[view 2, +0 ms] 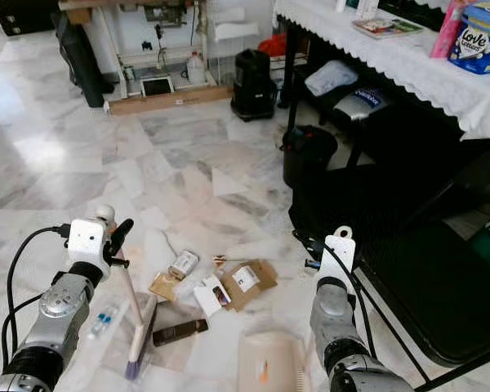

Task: Sweep floor

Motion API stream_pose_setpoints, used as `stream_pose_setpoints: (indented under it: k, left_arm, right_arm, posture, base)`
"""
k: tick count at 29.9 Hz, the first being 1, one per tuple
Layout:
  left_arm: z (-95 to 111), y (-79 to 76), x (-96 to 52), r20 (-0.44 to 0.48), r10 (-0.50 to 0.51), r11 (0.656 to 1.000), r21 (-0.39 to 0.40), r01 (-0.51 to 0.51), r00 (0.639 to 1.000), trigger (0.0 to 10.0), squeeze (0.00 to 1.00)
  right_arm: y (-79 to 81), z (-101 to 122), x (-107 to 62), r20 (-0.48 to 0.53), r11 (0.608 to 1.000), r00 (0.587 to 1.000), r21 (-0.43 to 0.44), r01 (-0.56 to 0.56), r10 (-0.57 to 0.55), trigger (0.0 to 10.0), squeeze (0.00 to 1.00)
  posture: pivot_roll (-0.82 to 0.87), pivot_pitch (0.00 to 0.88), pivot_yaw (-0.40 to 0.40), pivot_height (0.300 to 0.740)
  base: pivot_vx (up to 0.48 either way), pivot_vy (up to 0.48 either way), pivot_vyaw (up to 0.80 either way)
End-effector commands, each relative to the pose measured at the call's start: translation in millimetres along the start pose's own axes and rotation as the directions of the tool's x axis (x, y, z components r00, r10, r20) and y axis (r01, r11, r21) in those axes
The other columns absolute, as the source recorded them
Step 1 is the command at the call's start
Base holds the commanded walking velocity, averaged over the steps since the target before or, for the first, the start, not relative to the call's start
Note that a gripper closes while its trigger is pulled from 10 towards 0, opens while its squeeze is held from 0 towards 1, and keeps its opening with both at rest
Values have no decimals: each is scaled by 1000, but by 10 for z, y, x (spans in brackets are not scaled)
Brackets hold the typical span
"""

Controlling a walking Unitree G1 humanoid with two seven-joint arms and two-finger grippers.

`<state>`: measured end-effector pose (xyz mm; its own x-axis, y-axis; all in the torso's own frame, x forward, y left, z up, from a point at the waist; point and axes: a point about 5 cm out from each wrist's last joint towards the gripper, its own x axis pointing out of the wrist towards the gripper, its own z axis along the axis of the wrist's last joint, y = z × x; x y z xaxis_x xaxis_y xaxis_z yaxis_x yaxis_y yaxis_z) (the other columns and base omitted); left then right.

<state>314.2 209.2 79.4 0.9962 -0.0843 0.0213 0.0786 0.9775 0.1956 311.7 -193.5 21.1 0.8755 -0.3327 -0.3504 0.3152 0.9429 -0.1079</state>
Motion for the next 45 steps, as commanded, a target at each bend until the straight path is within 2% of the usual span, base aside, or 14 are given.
stream_pose_setpoints:
  k: [1, 9, 15, 20, 22, 28, 33, 34, 39, 41, 45]
  left_arm:
    - [47, 15, 25, 19, -10, 1000, 30, 9, 1000, 10000, 0]
    - [-66, -3, -13, -41, -10, 1000, -2, 10, 999, 10000, 0]
    - [-101, 49, -32, -60, 9, 1000, -14, -10, 998, 10000, 0]
    - [-137, 151, -52, -79, 47, 995, -80, -54, 996, 10000, 0]
    - [-131, 154, -38, -82, -1, 990, -140, -11, 997, 10000, 0]
    - [-66, 168, -18, -82, -133, 980, -160, 119, 988, 10000, 0]
    - [2, 285, -18, -85, -194, 973, -147, 180, 977, 10000, 0]
    - [57, 385, -7, -73, -160, 983, -99, 152, 984, 10000, 0]
    - [180, 546, 33, -16, -9, 1000, -3, 9, 1000, 10000, 0]
    - [197, 522, 49, 1, 10, 1000, -2, -10, 1000, 10000, 0]
    - [137, 381, 60, -18, -24, 999, -28, 24, 1000, 10000, 0]
  right_arm:
    - [-32, -269, -73, -133, 999, 991, -32, 6, -10, 10000, 0]
    - [-13, -266, -72, -138, 1000, 990, -26, -10, 6, 10000, 0]
    - [5, -272, -76, -147, 999, 989, -28, -15, 10, 10000, 0]
    - [19, -272, -79, -148, 999, 989, -30, -17, 13, 10000, 0]
    - [11, -272, -77, -147, 999, 989, -30, -17, 12, 10000, 0]
    - [-8, -272, -74, -147, 999, 989, -32, -13, 8, 10000, 0]
    - [19, -274, -79, -149, 999, 989, -34, -22, 17, 10000, 0]
    - [36, -268, -80, -148, 999, 989, -32, -29, 24, 10000, 0]
    - [35, -267, -79, -147, 999, 989, -37, -31, 26, 10000, 0]
    - [33, -264, -77, -147, 999, 989, -38, -32, 26, 10000, 0]
    - [30, -258, -74, -145, 999, 989, -38, -30, 24, 10000, 0]
  posture:
    - [90, 0, 10, 740]
    - [92, 0, 5, 740]
    - [104, 0, 1, 740]
    - [97, 0, 3, 740]
    - [96, 0, 3, 740]
    - [97, 0, 4, 740]
    - [105, 0, 3, 740]
    - [105, 0, 3, 740]
    - [108, 0, 0, 740]
    - [107, 0, -1, 740]
    - [98, 0, 2, 740]
  base:
    - [0, 0, 0]
    - [0, 0, 0]
    - [0, 0, 0]
    - [0, 0, 0]
    - [0, 0, 0]
    - [0, 0, 0]
    - [0, 0, 0]
    - [0, 0, 0]
    - [0, 0, 0]
    - [0, 0, 0]
    - [0, 0, 0]
